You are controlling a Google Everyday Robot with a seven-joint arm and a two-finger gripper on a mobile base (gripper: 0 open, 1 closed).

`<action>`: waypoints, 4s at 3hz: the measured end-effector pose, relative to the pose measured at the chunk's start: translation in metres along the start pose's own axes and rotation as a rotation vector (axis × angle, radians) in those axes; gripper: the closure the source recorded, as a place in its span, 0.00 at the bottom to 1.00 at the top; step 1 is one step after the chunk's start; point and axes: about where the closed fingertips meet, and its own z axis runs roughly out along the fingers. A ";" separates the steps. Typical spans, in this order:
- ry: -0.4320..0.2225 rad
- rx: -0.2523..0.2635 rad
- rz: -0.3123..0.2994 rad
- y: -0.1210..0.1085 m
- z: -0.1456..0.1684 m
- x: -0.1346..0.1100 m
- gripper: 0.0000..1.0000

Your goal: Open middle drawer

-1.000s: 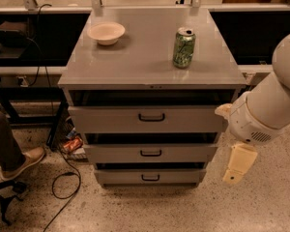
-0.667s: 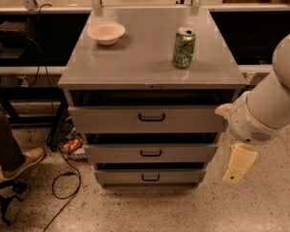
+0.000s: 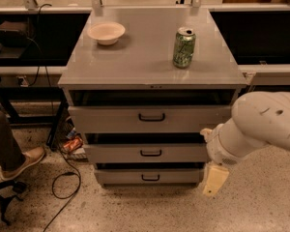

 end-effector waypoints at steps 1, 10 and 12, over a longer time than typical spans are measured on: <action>-0.050 -0.016 0.021 -0.011 0.096 0.013 0.00; -0.198 0.218 -0.099 -0.140 0.296 0.025 0.00; -0.214 0.186 -0.017 -0.158 0.329 0.051 0.28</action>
Offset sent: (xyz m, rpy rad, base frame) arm 0.0206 0.0039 -0.0680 0.0289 0.0050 -0.0024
